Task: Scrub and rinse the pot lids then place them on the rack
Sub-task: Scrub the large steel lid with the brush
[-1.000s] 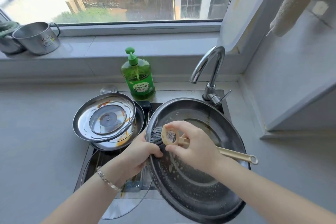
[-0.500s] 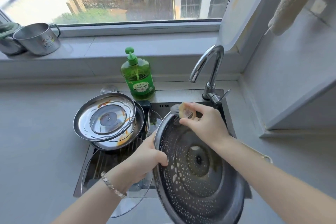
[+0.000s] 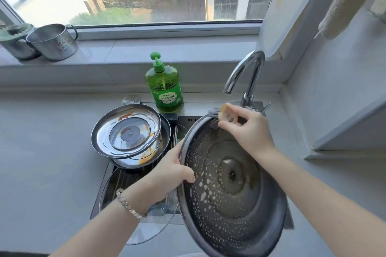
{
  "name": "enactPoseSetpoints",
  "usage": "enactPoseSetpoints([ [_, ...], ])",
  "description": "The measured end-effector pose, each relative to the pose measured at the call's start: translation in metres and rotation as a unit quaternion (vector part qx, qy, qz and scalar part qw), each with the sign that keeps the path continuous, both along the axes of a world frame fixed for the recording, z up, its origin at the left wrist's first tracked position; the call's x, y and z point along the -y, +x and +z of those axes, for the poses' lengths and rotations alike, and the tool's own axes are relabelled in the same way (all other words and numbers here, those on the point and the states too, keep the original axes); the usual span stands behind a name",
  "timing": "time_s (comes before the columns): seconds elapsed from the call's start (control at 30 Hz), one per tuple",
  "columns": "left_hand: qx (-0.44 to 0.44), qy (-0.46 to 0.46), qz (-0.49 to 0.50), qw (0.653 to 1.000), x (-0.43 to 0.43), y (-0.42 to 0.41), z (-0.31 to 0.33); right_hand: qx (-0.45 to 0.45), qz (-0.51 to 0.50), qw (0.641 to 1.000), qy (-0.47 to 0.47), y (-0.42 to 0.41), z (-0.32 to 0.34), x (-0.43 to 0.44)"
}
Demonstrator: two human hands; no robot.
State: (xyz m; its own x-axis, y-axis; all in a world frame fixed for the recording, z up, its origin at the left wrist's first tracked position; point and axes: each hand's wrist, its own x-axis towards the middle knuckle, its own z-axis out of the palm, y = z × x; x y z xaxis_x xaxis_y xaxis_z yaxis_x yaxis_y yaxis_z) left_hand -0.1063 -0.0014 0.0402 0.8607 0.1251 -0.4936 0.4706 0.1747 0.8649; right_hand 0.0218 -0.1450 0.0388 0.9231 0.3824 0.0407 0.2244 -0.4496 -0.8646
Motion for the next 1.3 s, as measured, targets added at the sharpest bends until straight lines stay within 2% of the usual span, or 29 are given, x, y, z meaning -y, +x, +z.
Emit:
enactPoseSetpoints([
  [0.07,0.010,0.002,0.000,1.000,0.003,-0.002,0.000,-0.015,-0.046,0.999,0.002,0.008,-0.003,0.004],
  [0.17,0.015,-0.009,0.004,1.000,0.004,-0.004,-0.001,0.000,0.078,0.996,0.040,-0.026,-0.002,-0.002],
  [0.2,0.009,-0.012,0.005,1.000,0.003,-0.006,-0.001,0.007,0.088,0.996,0.033,-0.027,-0.004,0.000],
  [0.33,0.015,-0.019,0.018,1.000,0.003,-0.010,-0.002,-0.030,-0.098,0.995,0.006,0.020,-0.013,0.019],
  [0.37,0.022,-0.015,0.017,1.000,0.003,-0.009,-0.001,-0.033,-0.102,0.994,0.013,0.016,-0.015,0.021],
  [0.5,0.024,-0.034,0.024,0.999,0.000,-0.007,0.002,0.005,0.031,0.999,0.037,-0.019,-0.022,0.015],
  [0.63,0.047,-0.032,0.047,0.997,-0.003,-0.009,0.005,-0.011,-0.104,0.995,-0.001,0.017,-0.025,0.032],
  [0.67,0.053,-0.025,0.047,0.997,-0.004,-0.008,0.006,-0.004,-0.085,0.996,-0.005,0.010,-0.026,0.031],
  [0.77,0.045,-0.027,0.054,0.997,-0.006,-0.007,0.007,0.048,0.069,0.996,0.004,-0.035,-0.031,0.020],
  [0.8,0.042,-0.028,0.055,0.997,-0.007,-0.009,0.007,0.061,0.083,0.995,-0.001,-0.037,-0.031,0.020],
  [0.93,0.046,-0.031,0.050,0.997,-0.004,-0.013,0.005,0.004,-0.047,0.999,-0.005,0.000,-0.028,0.031],
  [0.97,0.047,-0.030,0.049,0.997,-0.003,-0.013,0.005,0.007,-0.021,1.000,0.000,-0.007,-0.029,0.030],
  [1.07,0.042,-0.038,0.059,0.997,-0.004,-0.012,0.004,0.023,0.155,0.988,0.012,-0.048,-0.034,0.022],
  [1.1,0.037,-0.039,0.064,0.996,-0.006,-0.012,0.004,0.024,0.159,0.987,0.006,-0.045,-0.032,0.024],
  [1.2,0.039,-0.037,0.077,0.996,-0.008,-0.013,0.005,-0.012,0.001,0.999,-0.029,-0.002,-0.033,0.033],
  [1.23,0.044,-0.034,0.080,0.995,-0.008,-0.012,0.006,-0.012,-0.017,0.999,-0.042,0.001,-0.036,0.036],
  [1.3,0.045,-0.026,0.086,0.995,-0.009,-0.010,0.007,-0.004,0.066,0.997,-0.038,-0.021,-0.036,0.035],
])
